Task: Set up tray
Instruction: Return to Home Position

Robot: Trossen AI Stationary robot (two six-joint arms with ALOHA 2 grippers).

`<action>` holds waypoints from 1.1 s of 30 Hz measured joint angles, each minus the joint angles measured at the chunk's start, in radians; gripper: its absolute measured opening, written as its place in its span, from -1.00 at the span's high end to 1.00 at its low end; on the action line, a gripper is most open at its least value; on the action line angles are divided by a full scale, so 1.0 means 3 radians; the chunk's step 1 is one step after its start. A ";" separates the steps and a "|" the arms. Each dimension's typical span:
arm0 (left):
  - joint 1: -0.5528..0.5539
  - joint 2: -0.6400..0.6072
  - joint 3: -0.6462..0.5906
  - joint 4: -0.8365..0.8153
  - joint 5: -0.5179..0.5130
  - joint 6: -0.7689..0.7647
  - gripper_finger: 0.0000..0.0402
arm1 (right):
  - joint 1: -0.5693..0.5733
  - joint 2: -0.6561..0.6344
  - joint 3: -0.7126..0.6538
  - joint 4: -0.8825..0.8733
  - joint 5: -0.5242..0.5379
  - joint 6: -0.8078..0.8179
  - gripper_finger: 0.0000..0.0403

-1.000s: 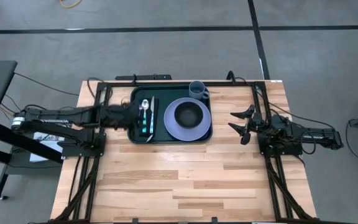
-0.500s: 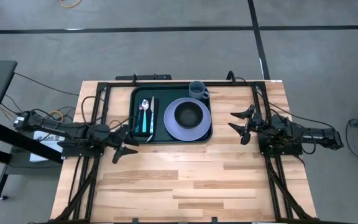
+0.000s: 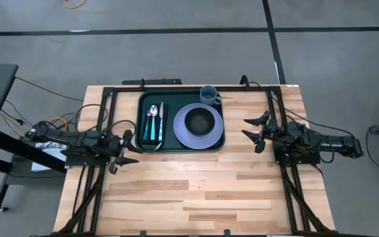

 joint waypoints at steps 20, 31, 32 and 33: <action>0.0001 -0.0166 -0.0074 0.0424 -0.0285 0.0252 0.15 | 0.0000 0.0000 0.0000 0.0000 0.0000 0.0000 -0.19; -0.0005 -0.0058 -0.0074 0.0155 -0.0173 0.0128 0.15 | 0.0000 0.0001 0.0000 0.0000 0.0000 0.0000 -0.19; -0.0005 -0.0058 -0.0074 0.0154 -0.0174 0.0095 0.15 | 0.0000 0.0000 0.0000 0.0000 0.0000 0.0000 -0.19; -0.0005 -0.0058 -0.0074 0.0153 -0.0174 0.0080 0.15 | 0.0000 0.0000 0.0000 0.0000 0.0000 0.0000 -0.19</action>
